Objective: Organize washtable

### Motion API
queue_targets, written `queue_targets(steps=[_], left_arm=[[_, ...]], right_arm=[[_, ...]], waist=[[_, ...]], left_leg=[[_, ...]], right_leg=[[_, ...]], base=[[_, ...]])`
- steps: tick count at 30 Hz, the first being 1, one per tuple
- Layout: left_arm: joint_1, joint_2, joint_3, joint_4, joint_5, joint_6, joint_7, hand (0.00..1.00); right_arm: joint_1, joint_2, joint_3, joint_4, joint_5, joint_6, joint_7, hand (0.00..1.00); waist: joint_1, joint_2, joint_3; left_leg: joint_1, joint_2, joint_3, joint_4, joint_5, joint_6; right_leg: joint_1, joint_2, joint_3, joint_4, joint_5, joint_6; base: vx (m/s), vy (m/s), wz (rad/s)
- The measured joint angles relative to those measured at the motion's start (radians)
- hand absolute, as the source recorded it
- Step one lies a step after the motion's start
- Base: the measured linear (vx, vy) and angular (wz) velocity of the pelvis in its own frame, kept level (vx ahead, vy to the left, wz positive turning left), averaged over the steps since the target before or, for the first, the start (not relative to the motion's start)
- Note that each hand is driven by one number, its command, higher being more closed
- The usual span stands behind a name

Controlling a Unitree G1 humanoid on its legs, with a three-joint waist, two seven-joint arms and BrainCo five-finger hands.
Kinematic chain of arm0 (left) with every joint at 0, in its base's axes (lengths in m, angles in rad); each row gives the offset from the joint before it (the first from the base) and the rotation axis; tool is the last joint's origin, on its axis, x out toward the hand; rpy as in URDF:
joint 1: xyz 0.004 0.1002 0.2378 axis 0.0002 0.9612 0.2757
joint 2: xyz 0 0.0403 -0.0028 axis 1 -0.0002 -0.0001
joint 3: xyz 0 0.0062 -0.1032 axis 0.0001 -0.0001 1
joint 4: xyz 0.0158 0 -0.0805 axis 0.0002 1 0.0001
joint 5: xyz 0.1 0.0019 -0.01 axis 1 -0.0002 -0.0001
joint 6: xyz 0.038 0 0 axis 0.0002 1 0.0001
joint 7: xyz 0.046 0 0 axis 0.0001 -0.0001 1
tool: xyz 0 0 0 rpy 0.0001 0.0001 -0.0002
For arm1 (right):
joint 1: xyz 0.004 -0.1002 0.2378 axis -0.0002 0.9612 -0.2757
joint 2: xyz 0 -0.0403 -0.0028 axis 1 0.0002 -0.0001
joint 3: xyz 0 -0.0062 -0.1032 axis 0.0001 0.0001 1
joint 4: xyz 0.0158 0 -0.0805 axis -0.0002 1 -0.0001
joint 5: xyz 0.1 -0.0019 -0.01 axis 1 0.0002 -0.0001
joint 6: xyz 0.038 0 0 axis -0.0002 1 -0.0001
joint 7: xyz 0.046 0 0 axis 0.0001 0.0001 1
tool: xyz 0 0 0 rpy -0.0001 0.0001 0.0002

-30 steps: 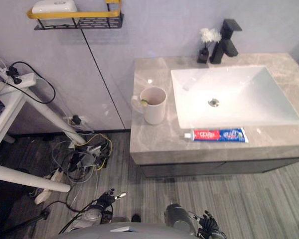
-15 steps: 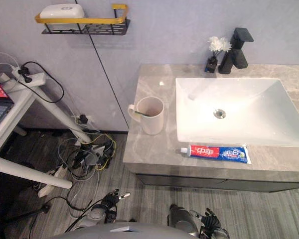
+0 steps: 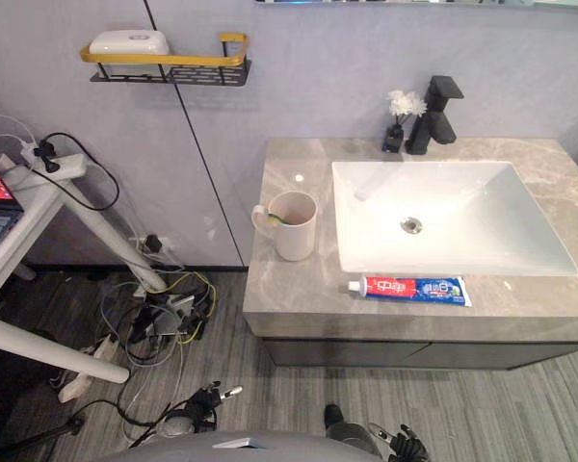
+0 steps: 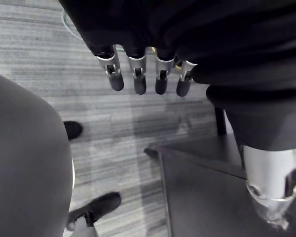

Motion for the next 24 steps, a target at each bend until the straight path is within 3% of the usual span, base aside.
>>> queue_targets(steps=[8,11,15,19,20,23,24], left_arm=[[0.004,0.023,0.015,-0.003,-0.001,-0.001,-0.002,0.0],[-0.012,0.035,0.023,-0.022,-0.001,-0.007,-0.001,0.0],[-0.028,0.034,0.052,-0.026,0.0,-0.011,-0.001,0.0],[-0.025,0.039,0.12,-0.032,0.0,-0.01,0.002,0.0],[-0.022,0.038,0.128,-0.032,0.0,-0.007,0.004,0.0],[0.004,0.068,0.126,-0.043,0.0,-0.007,0.004,0.0],[0.018,0.079,0.125,-0.043,0.0,-0.005,0.005,0.0]], right_arm=[[-0.008,0.025,-0.076,0.005,0.037,0.017,0.011,0.0],[-0.028,0.032,-0.107,0.005,0.045,0.017,0.011,0.0],[-0.05,0.024,-0.111,0.003,0.111,0.012,0.009,0.0],[-0.053,0.019,-0.14,0.002,0.115,0.01,0.01,0.0],[-0.055,0.014,-0.147,-0.002,0.114,0.013,0.009,0.0],[-0.051,0.018,-0.148,-0.001,0.114,0.015,0.01,0.0],[-0.047,0.025,-0.147,-0.001,0.114,0.015,0.011,0.0]], waist=[[0.0,-0.029,-0.017],[-0.008,-0.028,-0.013],[-0.009,0.002,0.01],[-0.003,0.034,0.029],[-0.002,0.044,0.036],[0.007,0.028,0.032],[0.01,0.012,0.022]], left_leg=[[-0.046,-0.004,0.057,0.023,-0.036,0.007],[-0.102,-0.001,0.064,0.079,-0.052,0.007],[-0.142,0.007,0.081,0.163,-0.068,0.024],[-0.131,0.038,0.082,0.197,-0.078,0.037],[-0.127,0.046,0.084,0.197,-0.082,0.043],[-0.106,0.053,0.081,0.22,-0.103,0.012],[-0.102,0.053,0.081,0.238,-0.113,-0.006]], right_leg=[[-0.051,0.002,0.052,-0.031,0.016,0.015],[-0.095,0.003,0.063,-0.031,0.056,0.039],[-0.128,0.008,0.069,0.038,0.08,0.044],[-0.17,0.033,0.055,0.156,0.088,0.023],[-0.202,0.028,0.043,0.239,0.055,-0.02],[-0.236,-0.042,0.064,0.366,0.026,-0.007],[-0.226,-0.07,0.078,0.344,0.014,0.025]], base=[[0.12,0.021,-0.19],[0.1,0.065,-0.09],[0.05,0.091,-0.08],[-0.01,0.091,0.09],[0.02,0.065,0.12],[0.02,-0.045,0.05],[0.01,-0.188,-0.03]])
